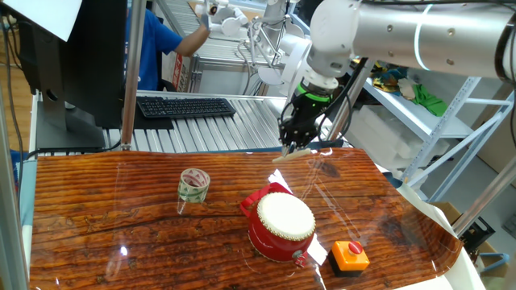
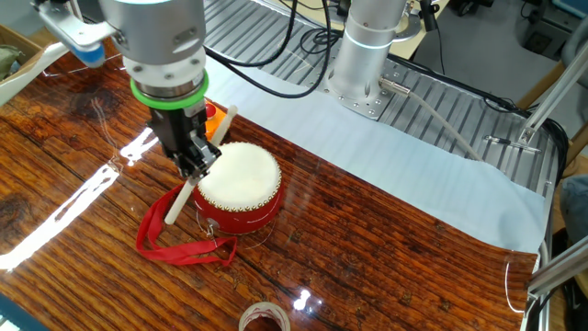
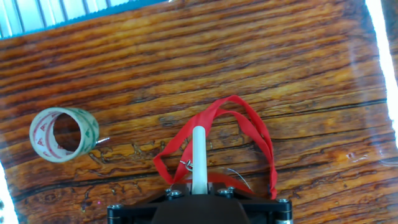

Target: Play the drum

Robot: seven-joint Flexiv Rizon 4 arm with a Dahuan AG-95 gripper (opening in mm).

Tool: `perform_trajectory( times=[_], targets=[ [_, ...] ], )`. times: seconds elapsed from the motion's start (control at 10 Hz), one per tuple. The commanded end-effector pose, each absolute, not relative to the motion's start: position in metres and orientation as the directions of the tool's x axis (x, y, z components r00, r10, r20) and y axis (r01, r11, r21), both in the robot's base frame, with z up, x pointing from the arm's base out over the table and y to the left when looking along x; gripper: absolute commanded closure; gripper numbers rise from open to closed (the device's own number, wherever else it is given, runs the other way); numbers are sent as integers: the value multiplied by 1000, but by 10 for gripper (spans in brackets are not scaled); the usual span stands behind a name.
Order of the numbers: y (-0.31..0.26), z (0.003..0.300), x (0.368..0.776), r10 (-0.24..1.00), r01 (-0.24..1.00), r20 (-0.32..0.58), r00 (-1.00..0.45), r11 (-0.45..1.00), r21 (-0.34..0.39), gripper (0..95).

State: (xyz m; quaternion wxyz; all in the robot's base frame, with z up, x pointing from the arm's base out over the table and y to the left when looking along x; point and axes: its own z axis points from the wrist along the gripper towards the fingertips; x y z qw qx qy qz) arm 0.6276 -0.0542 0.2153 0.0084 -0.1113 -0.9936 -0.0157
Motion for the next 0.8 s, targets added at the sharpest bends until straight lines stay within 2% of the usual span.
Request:
perform_trajectory(
  times=[0.1, 0.5, 0.8],
  targets=[
    [-55, 212, 626, 223, 223, 10, -975, 974, 29, 950],
    [-55, 203, 620, 219, 220, 7, -976, 975, 34, 950],
    [-61, 210, 612, 213, 212, -1, -977, 977, 36, 950]
  ],
)
